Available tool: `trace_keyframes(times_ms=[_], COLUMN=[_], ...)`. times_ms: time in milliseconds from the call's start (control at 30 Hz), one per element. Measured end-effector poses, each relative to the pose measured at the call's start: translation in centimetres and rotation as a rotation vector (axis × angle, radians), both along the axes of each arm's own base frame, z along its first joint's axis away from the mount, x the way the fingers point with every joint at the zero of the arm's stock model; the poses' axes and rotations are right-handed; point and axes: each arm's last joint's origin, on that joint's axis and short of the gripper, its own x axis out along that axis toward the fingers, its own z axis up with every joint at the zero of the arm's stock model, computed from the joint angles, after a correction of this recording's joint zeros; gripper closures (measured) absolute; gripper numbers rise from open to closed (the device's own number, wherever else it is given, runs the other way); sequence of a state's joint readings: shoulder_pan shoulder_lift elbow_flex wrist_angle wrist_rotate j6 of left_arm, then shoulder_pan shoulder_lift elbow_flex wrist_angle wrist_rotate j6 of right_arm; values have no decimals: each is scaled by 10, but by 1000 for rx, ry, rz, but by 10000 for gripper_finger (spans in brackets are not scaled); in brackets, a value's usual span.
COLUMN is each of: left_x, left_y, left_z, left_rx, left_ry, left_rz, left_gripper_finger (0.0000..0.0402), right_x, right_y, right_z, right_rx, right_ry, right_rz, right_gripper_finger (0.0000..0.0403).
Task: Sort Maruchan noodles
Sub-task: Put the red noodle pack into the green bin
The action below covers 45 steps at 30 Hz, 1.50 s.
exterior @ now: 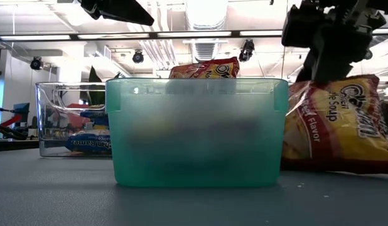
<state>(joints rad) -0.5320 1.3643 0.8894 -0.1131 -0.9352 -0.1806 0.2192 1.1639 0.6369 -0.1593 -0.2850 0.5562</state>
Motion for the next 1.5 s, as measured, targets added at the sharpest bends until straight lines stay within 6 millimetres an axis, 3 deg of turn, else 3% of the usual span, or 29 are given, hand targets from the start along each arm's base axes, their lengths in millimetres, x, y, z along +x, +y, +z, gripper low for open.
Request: trace_keyframes(times_ms=[467,900,1033,1233,1500], left_x=[0,6,22,63,103], left_y=[0,-3,-13,-37,-60], left_z=[0,8,7,9,2], left_rx=[10,-49,-51,85,157], left_ry=[2,-88,-101,-35,65], left_rz=[-3,-19,-78,-127,-143], left_gripper_finger=[402,402,402,402,402], right_x=[-12,-16,-17,-19,-27], right_y=[-8,-10,-10,-7,16], right_z=[30,21,20,17,14], right_rx=[-69,-55,-63,-75,-99], right_ry=[-186,-64,-52,-30,-35], right_rz=[-55,-137,-134,-118,-54], right_gripper_finger=[395,394,394,394,394])
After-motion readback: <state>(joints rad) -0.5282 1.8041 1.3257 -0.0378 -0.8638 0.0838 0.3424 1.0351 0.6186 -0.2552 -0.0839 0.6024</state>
